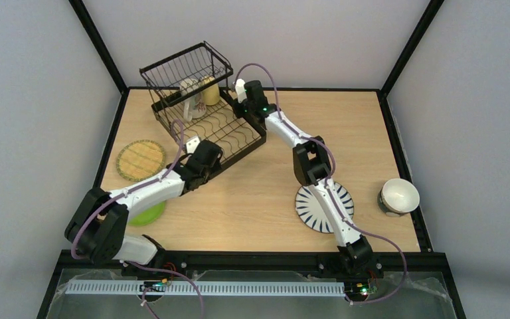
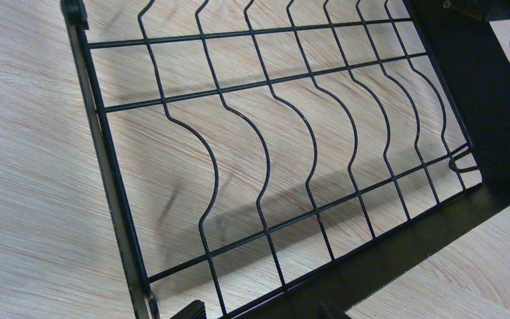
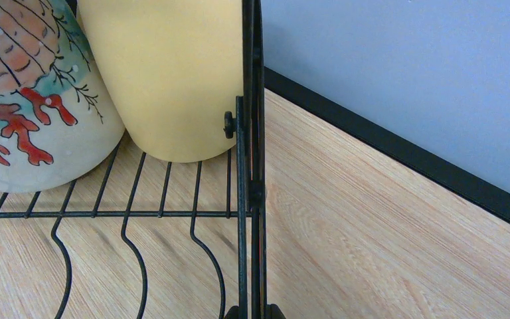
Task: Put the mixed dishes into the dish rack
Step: Move the dish rack to the center of the board.
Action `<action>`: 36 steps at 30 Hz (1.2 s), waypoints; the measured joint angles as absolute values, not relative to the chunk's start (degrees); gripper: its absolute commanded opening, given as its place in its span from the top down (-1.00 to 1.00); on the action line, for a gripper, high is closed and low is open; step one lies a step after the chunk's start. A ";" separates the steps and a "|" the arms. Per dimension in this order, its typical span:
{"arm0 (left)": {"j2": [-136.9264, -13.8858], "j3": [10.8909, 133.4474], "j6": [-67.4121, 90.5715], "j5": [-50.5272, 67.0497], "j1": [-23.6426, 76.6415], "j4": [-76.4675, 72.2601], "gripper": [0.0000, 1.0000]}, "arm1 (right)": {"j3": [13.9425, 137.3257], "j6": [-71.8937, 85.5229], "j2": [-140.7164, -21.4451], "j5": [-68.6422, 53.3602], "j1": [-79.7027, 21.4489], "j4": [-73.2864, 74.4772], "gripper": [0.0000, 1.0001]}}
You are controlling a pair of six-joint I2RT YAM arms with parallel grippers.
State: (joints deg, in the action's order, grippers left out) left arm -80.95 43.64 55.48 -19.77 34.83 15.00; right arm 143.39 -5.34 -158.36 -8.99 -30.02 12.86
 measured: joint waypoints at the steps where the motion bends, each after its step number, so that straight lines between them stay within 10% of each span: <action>1: -80.58 43.33 55.51 -20.08 34.70 15.00 -0.98 | 143.37 -5.30 -158.36 -8.69 -30.17 12.86 1.00; 36: -59.90 41.32 57.23 -21.47 37.34 47.48 -0.98 | 127.72 -3.46 -148.83 -1.69 -34.26 5.93 1.00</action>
State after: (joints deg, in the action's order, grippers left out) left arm -59.90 41.32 57.23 -21.47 37.34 47.48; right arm 127.72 -3.46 -148.83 -1.69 -34.26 5.93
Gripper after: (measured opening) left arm 0.989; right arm 0.091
